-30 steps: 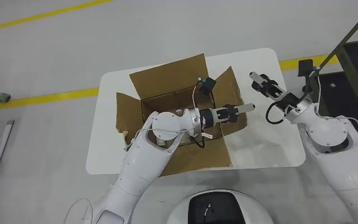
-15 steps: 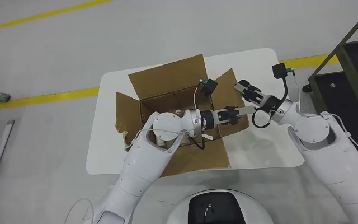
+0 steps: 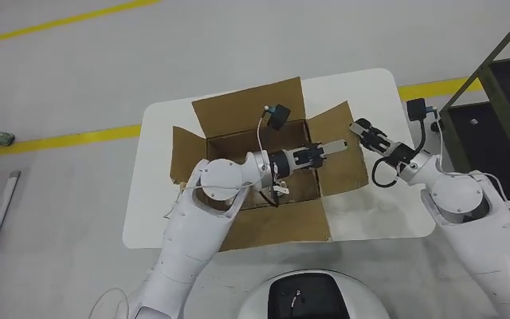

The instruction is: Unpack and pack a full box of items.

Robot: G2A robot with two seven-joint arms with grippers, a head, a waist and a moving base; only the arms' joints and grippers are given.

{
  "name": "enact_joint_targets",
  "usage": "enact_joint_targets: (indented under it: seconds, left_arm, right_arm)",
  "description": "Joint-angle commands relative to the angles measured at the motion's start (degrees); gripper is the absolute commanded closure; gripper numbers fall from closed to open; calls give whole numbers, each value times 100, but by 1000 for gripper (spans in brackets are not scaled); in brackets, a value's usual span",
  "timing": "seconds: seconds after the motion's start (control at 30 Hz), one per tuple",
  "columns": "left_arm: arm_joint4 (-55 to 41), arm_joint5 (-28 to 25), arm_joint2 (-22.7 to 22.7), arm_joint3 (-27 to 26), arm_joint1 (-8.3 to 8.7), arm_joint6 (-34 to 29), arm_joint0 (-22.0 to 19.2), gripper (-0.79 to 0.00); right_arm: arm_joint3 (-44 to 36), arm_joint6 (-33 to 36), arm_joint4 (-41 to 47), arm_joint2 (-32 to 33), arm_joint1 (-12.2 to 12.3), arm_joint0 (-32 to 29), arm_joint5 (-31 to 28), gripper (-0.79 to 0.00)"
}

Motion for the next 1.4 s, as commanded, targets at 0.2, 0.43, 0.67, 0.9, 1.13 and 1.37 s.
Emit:
enact_joint_targets:
  seconds: [0.2, 0.43, 0.67, 0.9, 1.13, 1.37]
  left_arm:
    - [181, 206, -362, -252, 111, -133, 199, -785]
    - [181, 206, -362, -252, 111, -133, 199, -785]
    - [181, 206, -362, -252, 111, -133, 199, -785]
    - [847, 581, -250, -190, 151, -118, 190, -785]
    - [2603, 2129, 244, 88, 207, -556, -254, -785]
    - [4137, 2574, 929, 399, 233, -1538, -714, -785]
  right_arm:
    - [-69, 17, -2, 167, 20, -162, -110, -15]
    - [87, 62, -25, 122, 11, -201, -161, 0]
    - [247, 95, -81, 33, -5, -117, -175, 0]
    - [215, 30, -109, 24, -18, -61, -187, 0]
    - [128, -2, -138, 70, -18, -77, -217, 0]
    - [130, -53, -154, 69, -26, -108, -233, 0]
